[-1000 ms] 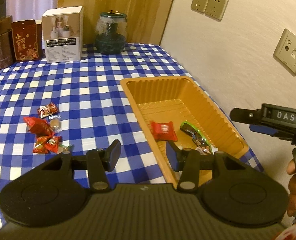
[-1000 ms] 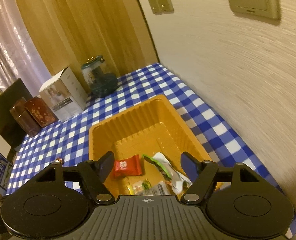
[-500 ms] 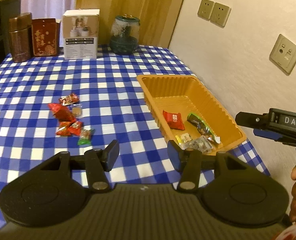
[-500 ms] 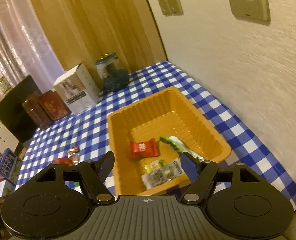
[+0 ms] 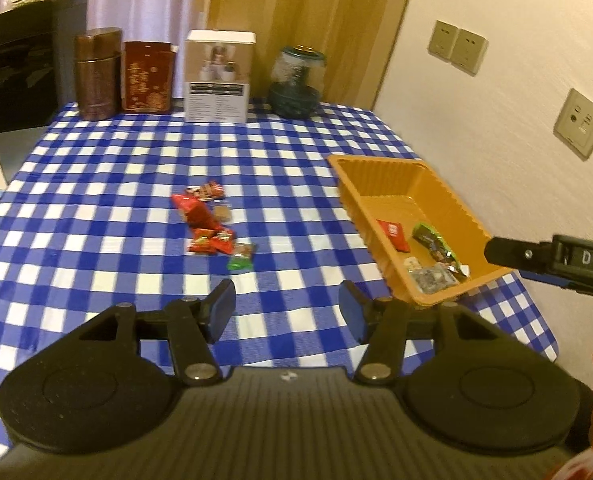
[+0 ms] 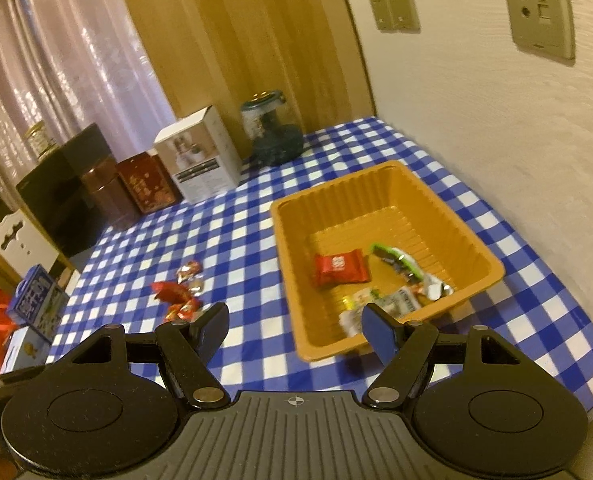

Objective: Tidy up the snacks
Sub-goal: 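Move both tools back toward the pile of wrapped sweets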

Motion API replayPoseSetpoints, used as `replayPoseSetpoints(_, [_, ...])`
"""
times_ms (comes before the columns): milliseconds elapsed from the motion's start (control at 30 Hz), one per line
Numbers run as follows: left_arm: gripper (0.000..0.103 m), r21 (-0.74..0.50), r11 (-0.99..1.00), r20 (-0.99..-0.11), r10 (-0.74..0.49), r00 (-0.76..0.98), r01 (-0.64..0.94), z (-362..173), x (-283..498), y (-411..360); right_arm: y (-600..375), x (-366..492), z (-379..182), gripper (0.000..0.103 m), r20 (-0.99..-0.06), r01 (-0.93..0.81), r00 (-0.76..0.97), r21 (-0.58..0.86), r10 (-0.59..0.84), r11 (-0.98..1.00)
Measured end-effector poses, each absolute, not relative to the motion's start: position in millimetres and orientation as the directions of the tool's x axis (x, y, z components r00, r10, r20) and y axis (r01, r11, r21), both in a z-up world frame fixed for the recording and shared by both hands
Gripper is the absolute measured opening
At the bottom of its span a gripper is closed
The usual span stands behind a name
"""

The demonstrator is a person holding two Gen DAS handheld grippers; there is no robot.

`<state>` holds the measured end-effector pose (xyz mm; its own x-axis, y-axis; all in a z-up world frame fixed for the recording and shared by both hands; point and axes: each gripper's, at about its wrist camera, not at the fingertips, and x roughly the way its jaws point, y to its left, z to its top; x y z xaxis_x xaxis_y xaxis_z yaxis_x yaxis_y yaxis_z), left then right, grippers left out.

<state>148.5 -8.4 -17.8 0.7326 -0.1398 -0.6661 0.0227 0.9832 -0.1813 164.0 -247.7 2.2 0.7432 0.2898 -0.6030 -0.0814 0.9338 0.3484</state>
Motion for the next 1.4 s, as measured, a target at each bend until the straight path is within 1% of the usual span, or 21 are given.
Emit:
replayPoseSetpoints(233, [0.058,-0.16,0.987,-0.663,-0.092,0.743,-0.02,-14,140,15,-229,159,5,0.073,-0.602,-0.118,0.735,0.339,0.312,0.933])
replayPoseSetpoints(333, [0.062,-0.153,0.988,-0.659,-0.075,0.748,-0.036,-12,139,22,-220,159,6,0.073,-0.601,-0.137,0.732,0.332,0.322,0.933])
replayPoseSetpoints(567, [0.067,-0.143,0.988,-0.66,-0.053,0.75,-0.056,-12,140,33,-204,162,5,0.073,-0.6,-0.166,0.724,0.325,0.339,0.931])
replayPoseSetpoints(700, [0.071,-0.131,0.99,-0.66,-0.044,0.75,-0.057,-14,144,40,-196,167,2,0.073,-0.6,-0.179,0.72,0.325,0.349,0.929])
replayPoseSetpoints(1067, [0.074,-0.088,0.995,-0.682,-0.021,0.731,-0.054,-31,171,64,-162,188,-13,0.073,-0.601,-0.227,0.707,0.306,0.372,0.925])
replayPoseSetpoints(1400, [0.074,-0.05,0.999,-0.701,-0.025,0.713,-0.014,-60,212,86,-128,222,-53,0.073,-0.628,-0.232,0.688,0.286,0.364,0.93])
